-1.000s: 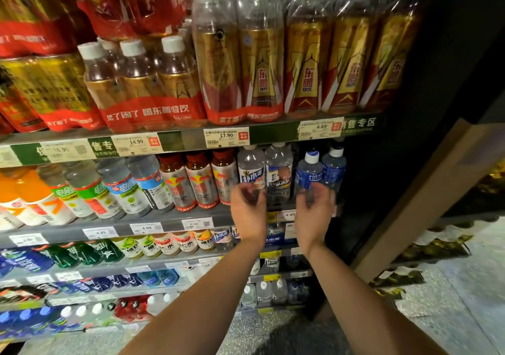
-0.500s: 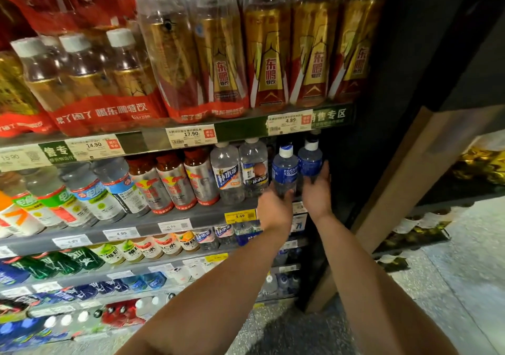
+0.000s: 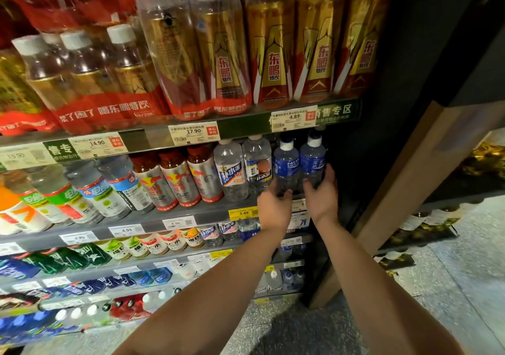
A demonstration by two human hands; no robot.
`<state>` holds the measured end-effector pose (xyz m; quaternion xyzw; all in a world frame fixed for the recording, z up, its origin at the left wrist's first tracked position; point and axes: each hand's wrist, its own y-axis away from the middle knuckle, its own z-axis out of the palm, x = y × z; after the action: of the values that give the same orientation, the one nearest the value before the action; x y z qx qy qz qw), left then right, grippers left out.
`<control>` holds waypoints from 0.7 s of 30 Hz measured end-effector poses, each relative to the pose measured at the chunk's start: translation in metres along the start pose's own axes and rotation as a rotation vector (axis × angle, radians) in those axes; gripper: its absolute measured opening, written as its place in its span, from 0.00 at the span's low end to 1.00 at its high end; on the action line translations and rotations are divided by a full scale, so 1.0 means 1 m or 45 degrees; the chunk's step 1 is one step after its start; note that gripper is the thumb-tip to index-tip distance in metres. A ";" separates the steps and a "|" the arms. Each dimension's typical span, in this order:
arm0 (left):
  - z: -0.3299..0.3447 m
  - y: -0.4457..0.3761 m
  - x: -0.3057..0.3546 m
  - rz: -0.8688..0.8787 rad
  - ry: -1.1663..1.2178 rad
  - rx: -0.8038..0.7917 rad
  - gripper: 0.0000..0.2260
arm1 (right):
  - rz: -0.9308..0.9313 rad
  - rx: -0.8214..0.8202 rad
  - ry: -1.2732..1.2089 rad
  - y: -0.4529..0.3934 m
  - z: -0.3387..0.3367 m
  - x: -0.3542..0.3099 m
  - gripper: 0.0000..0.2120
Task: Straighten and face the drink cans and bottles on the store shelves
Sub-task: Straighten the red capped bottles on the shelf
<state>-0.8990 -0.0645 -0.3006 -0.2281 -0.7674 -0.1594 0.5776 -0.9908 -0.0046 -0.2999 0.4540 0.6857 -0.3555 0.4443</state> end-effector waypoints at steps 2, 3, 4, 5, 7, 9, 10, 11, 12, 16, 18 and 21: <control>-0.012 0.007 -0.005 0.030 0.059 -0.009 0.19 | -0.064 0.106 -0.019 0.014 0.000 -0.002 0.30; -0.020 0.011 -0.009 0.044 0.064 -0.002 0.18 | -0.117 0.149 -0.038 0.024 0.002 -0.004 0.27; -0.029 0.017 -0.012 0.054 0.063 0.001 0.17 | -0.185 0.185 -0.060 0.034 0.003 -0.004 0.23; -0.040 0.023 -0.016 0.063 0.070 0.002 0.16 | -0.255 0.210 -0.088 0.045 0.006 -0.004 0.19; -0.063 0.037 -0.026 0.095 0.067 0.006 0.12 | -0.307 0.219 -0.170 0.069 0.014 -0.002 0.13; -0.089 0.052 -0.039 0.113 0.038 0.005 0.11 | -0.246 0.164 -0.218 0.093 0.026 -0.001 0.10; -0.103 0.059 -0.046 0.110 0.027 -0.003 0.11 | -0.229 0.122 -0.216 0.105 0.034 0.001 0.08; -0.116 0.066 -0.054 0.102 0.011 -0.017 0.12 | -0.223 0.073 -0.208 0.117 0.042 0.003 0.07; -0.127 0.073 -0.062 0.088 -0.014 -0.029 0.12 | -0.215 0.021 -0.201 0.127 0.049 0.006 0.07; -0.171 0.092 -0.104 -0.104 -0.031 0.076 0.09 | -0.109 -0.200 -0.118 0.167 0.083 0.021 0.04; -0.191 0.098 -0.128 -0.206 -0.084 0.151 0.09 | -0.044 -0.286 -0.028 0.180 0.100 0.034 0.04; -0.210 0.102 -0.167 -0.276 -0.126 0.161 0.10 | 0.054 -0.355 0.061 0.196 0.125 0.054 0.04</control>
<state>-0.6351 -0.1123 -0.4032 -0.1147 -0.8236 -0.1607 0.5317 -0.7816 -0.0336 -0.4105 0.4106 0.7291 -0.2361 0.4941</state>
